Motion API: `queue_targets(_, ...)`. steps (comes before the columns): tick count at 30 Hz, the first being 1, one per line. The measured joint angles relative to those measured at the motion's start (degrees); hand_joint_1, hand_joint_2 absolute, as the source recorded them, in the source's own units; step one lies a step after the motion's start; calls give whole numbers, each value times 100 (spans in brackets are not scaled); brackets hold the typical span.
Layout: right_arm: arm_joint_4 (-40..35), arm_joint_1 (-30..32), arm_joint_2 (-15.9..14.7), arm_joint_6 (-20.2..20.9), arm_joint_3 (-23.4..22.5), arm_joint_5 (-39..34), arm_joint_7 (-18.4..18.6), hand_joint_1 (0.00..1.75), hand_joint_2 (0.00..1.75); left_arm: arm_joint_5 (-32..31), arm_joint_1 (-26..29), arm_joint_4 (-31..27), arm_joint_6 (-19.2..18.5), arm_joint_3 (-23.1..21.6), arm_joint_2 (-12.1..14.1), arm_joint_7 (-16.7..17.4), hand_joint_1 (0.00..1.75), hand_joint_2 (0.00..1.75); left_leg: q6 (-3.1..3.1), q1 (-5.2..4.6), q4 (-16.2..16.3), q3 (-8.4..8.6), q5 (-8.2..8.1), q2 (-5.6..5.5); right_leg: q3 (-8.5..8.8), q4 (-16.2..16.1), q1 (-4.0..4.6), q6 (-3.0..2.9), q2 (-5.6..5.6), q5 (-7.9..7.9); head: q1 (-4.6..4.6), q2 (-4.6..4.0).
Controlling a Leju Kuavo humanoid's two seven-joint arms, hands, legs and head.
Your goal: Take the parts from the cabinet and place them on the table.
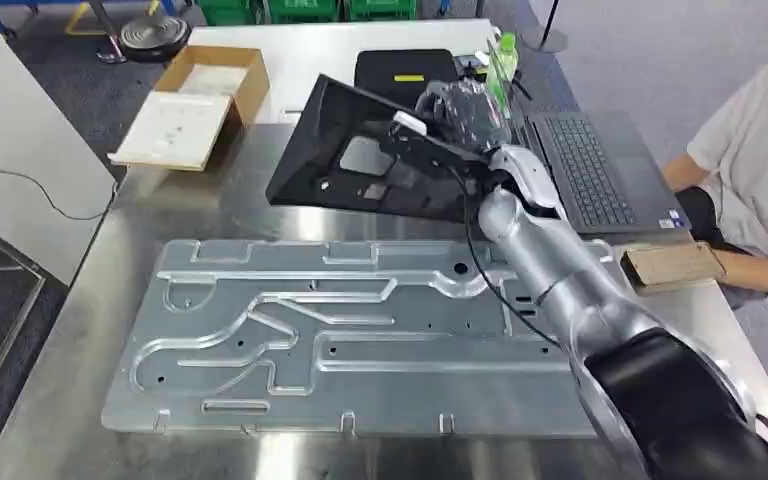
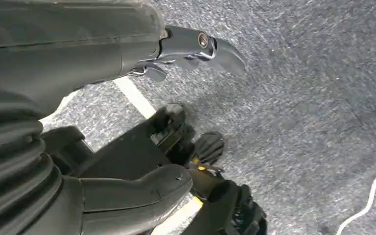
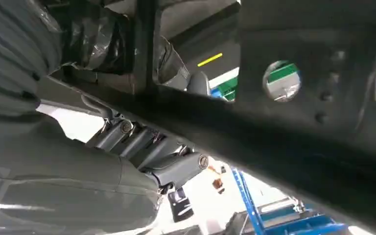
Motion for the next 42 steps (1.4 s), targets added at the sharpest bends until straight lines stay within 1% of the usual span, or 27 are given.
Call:
queue_targets(2,37,23,0,118,0,-96,-2,175,175,0,8,0,0,0,0,-2,0,175,-21,5,791,-423,-255,0,3,3,18,-12,1,-8,0,0)
queue_targets(3,57,27,6,202,0,-166,-15,175,175,0,11,0,0,0,0,0,0,175,-20,5,892,-500,-207,0,5,8,22,-12,2,-9,-2,0)
queue_targets(4,74,27,20,305,-2,-244,-28,175,175,4,11,0,2,0,0,0,0,175,-10,5,725,-441,-43,0,12,11,25,-11,6,-10,-2,0)
queue_targets(5,94,27,31,411,-2,-308,-50,175,175,13,7,0,4,0,0,-2,0,175,10,4,329,-259,204,0,21,14,28,-8,8,-13,0,0)
queue_targets(7,120,27,52,662,-2,-389,-127,175,175,15,-3,0,9,0,0,-7,0,175,76,0,-658,231,641,1,39,19,32,1,15,-19,0,0)
queue_targets(8,133,23,66,729,-2,-419,-153,175,175,15,-13,0,9,0,0,-7,0,175,86,-43,-838,314,568,-3,19,37,72,23,23,-27,0,0)
queue_targets(10,144,33,85,892,0,-468,-239,175,175,13,-12,0,9,0,0,-9,0,175,107,-52,-853,305,591,-5,11,27,46,83,23,-8,0,0)
queue_targets(13,144,33,114,1688,79,-748,-652,175,175,-7,-13,0,-20,0,-4,-9,0,175,214,-14,-962,367,675,9,1,90,20,177,19,-67,-2,0)
queue_targets(14,144,30,114,1797,116,-782,-728,175,175,-7,-21,0,-29,0,-9,-11,0,175,250,-16,-975,370,690,11,-97,307,23,202,17,-241,4,0)
queue_targets(16,144,36,114,1879,142,-835,-758,175,175,-7,-28,0,-42,0,-11,-11,0,175,264,-17,-973,365,692,13,-470,1145,7,238,17,-672,2,0)
queue_targets(17,144,45,114,1908,164,-848,-785,175,175,-9,-25,0,-44,0,-11,-9,0,175,267,-17,-972,364,691,13,-660,1560,-4,259,16,-823,0,0)
queue_targets(18,144,58,109,1956,192,-881,-848,175,175,-15,-21,0,-46,0,-11,-9,0,175,268,-16,-970,365,690,11,-750,1761,-25,276,16,-837,2,0)
queue_targets(19,133,68,109,2000,232,-918,-903,175,175,-26,-18,0,-53,0,-11,-9,0,175,267,-14,-966,367,689,3,-697,1658,-41,284,12,-723,2,0)
queue_targets(20,92,85,109,2015,287,-955,-942,175,175,-37,-17,0,-57,0,-11,-9,0,175,263,-9,-954,366,687,-6,-523,1322,-52,283,5,-521,2,0)
queue_targets(22,-16,94,114,2035,383,-990,-977,175,175,-48,-18,0,-57,0,-13,-9,0,175,216,-3,-909,365,656,-10,-20,377,-66,266,-1,-114,2,0)
queue_targets(23,-105,94,131,2057,442,-1025,-1005,175,175,-55,-23,0,-57,0,-13,-9,0,175,167,-45,-874,330,625,-4,135,93,-27,253,-3,-170,2,0)
queue_targets(27,-365,181,179,2091,606,-1093,-999,175,175,-72,-34,0,-57,0,-15,-11,0,175,45,-17,-871,332,620,6,108,69,7,120,19,-138,0,0)
queue_targets(28,-413,193,181,2094,629,-1097,-977,175,175,-74,-33,0,-57,0,-15,-9,0,175,14,5,-818,291,561,9,134,26,-29,66,-1,-108,2,0)
queue_targets(30,-492,185,197,2094,667,-1126,-970,175,175,-85,-12,0,-57,0,-13,-2,0,175,-29,14,-309,85,225,8,130,21,-23,1,-7,-109,-4,0)
queue_targets(32,-520,206,208,2098,688,-1143,-962,175,175,-85,-10,0,-57,0,-13,0,0,175,-59,16,563,-322,-149,8,130,24,-5,-15,-10,-116,-2,0)
queue_targets(33,-522,229,208,2102,697,-1152,-962,175,175,-85,-9,0,-57,0,-13,-2,0,175,-69,16,846,-466,-199,9,131,25,2,-15,-13,-117,-2,0)
queue_targets(34,-522,252,208,2113,706,-1156,-957,175,175,-85,-8,0,-57,0,-13,-2,0,175,-69,16,834,-474,-111,9,134,27,3,-16,-12,-118,-2,0)
queue_targets(35,-531,266,210,2118,717,-1158,-957,175,175,-85,-7,0,-57,0,-13,-2,0,175,-61,16,560,-354,87,9,134,32,3,-15,-10,-119,-2,0)
queue_targets(37,-577,268,212,2118,728,-1160,-957,175,175,-85,-14,0,-57,0,-13,-2,0,175,-26,17,-396,107,578,12,143,49,1,6,1,-134,-2,0)
queue_targets(38,-594,265,214,2118,728,-1163,-957,175,175,-85,-17,0,-57,0,-13,-2,0,175,0,15,-736,243,604,15,139,57,3,23,5,-144,0,0)
queue_targets(39,-608,262,216,2118,728,-1163,-957,175,175,-85,-23,0,-57,0,-13,-7,0,175,18,-16,-835,315,578,7,114,86,41,52,17,-153,0,0)
queue_targets(42,-618,268,216,2115,754,-1163,-957,175,175,-85,-20,0,-57,0,-13,-7,0,175,97,-33,-820,298,601,-10,129,38,17,143,13,-123,-2,0)
